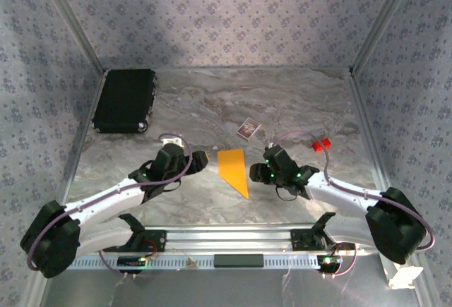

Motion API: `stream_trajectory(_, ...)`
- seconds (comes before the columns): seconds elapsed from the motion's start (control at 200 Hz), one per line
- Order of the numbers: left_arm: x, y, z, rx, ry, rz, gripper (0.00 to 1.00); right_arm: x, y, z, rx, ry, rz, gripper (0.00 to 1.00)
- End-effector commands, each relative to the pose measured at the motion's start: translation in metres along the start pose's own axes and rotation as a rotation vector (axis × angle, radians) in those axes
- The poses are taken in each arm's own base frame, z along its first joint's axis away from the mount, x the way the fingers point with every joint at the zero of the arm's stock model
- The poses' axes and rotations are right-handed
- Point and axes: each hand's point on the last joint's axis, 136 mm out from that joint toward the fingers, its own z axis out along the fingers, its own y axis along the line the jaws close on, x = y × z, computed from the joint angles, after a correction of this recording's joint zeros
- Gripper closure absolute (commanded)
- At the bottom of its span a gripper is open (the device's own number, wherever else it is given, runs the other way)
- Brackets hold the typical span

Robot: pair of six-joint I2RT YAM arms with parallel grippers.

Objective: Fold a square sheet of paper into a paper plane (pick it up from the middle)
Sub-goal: Third fold the triangle at the center of the table.

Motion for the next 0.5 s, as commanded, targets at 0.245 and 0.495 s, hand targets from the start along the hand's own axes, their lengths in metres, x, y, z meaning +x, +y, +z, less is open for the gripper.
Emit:
stream_trajectory(0.245,0.022,0.001,0.023,0.073,0.211,-0.070,0.27,0.003,0.036,0.011,-0.262,0.055,0.090,0.50)
stream_trajectory(0.495,0.033,-0.013,0.038,0.150,0.322,-0.138,0.33,0.007,0.045,0.026,-0.286,0.119,0.097,0.60)
